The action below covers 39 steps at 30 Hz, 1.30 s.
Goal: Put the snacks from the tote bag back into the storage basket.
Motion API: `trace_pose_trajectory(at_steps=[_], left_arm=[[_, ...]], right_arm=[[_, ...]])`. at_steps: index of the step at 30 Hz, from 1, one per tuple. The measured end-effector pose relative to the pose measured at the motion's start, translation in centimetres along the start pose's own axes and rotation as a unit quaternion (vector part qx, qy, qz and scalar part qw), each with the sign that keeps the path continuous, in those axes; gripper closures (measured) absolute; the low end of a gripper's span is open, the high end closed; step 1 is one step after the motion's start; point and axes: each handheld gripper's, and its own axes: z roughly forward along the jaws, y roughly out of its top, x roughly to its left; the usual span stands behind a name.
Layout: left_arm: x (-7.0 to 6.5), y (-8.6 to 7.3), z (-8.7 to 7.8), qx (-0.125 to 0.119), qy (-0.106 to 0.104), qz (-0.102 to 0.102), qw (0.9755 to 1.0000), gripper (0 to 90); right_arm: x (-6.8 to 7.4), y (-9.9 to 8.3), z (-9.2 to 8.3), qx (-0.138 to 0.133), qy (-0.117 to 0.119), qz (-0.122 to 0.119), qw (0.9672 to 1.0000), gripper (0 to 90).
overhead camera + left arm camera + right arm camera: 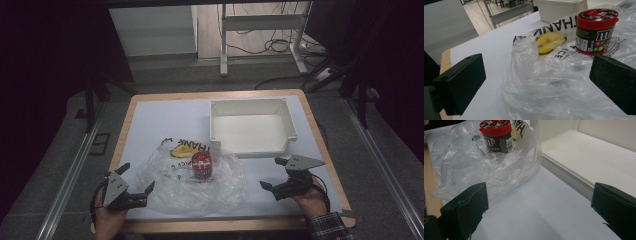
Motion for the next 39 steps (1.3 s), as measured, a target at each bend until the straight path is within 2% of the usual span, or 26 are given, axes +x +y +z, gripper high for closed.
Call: trace_pose_trajectory(at_steps=[26,39], left_arm=[[-0.2,0.0,-0.1,-0.004,-0.005,0.009,0.9999,0.3],[-0.3,0.0,-0.2,-0.003,-0.004,0.01,0.9999,0.3]], right_arm=[[0.0,0.7,0.8,-0.019,0.009,0.001,0.9998,1.2],[0.1,1.4,1.3,-0.015,0.017,-0.004,0.9997,1.2]])
